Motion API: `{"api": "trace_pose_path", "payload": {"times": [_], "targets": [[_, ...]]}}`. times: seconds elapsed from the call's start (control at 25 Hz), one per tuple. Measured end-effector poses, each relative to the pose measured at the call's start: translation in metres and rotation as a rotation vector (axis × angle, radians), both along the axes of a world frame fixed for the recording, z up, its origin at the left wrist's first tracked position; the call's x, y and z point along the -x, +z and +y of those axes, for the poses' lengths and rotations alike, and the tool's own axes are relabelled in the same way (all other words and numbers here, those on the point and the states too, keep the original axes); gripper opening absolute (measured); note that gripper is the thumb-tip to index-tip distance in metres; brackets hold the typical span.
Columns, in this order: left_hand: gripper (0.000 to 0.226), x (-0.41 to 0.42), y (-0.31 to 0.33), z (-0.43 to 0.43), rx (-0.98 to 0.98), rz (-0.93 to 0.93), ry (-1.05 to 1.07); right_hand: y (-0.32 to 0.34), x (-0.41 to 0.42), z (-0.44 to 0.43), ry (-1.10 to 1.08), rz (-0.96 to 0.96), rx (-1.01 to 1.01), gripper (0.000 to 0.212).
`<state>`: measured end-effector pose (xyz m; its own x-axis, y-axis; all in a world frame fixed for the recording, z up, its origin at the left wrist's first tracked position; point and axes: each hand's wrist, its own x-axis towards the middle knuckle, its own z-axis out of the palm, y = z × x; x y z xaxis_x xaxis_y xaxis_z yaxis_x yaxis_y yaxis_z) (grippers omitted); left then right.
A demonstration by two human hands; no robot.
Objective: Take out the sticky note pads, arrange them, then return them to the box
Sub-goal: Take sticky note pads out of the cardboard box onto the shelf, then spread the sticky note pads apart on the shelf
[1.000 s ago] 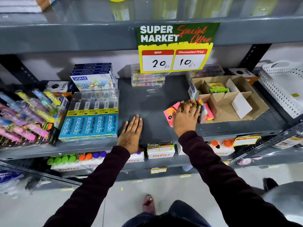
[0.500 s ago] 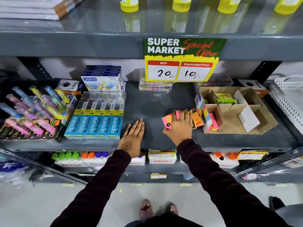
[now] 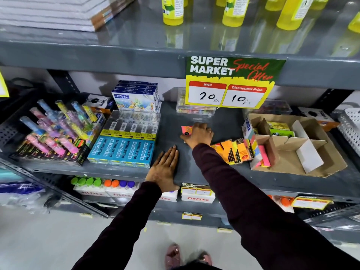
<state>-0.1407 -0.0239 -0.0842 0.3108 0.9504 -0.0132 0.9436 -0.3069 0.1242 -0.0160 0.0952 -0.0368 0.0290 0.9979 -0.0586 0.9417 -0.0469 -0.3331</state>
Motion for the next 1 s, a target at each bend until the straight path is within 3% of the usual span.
{"api": "trace_pose_path", "payload": {"times": [0.2,0.48,0.72,1.0], "targets": [[0.109,0.000,-0.001,0.000,-0.003,-0.009,0.007,0.000,0.004,-0.005,0.027,-0.041,0.012,0.070],[0.122,0.002,-0.005,0.002,-0.008,0.046,0.002,0.020,-0.066,-0.058,-0.081,-0.193,-0.168,0.055],[0.124,0.001,-0.004,0.001,-0.038,0.148,-0.007,0.006,-0.072,-0.082,-0.025,-0.254,-0.101,0.057],[0.123,0.001,-0.004,0.001,-0.049,0.136,0.005,0.005,-0.058,-0.076,-0.014,-0.242,-0.048,0.061]]}}
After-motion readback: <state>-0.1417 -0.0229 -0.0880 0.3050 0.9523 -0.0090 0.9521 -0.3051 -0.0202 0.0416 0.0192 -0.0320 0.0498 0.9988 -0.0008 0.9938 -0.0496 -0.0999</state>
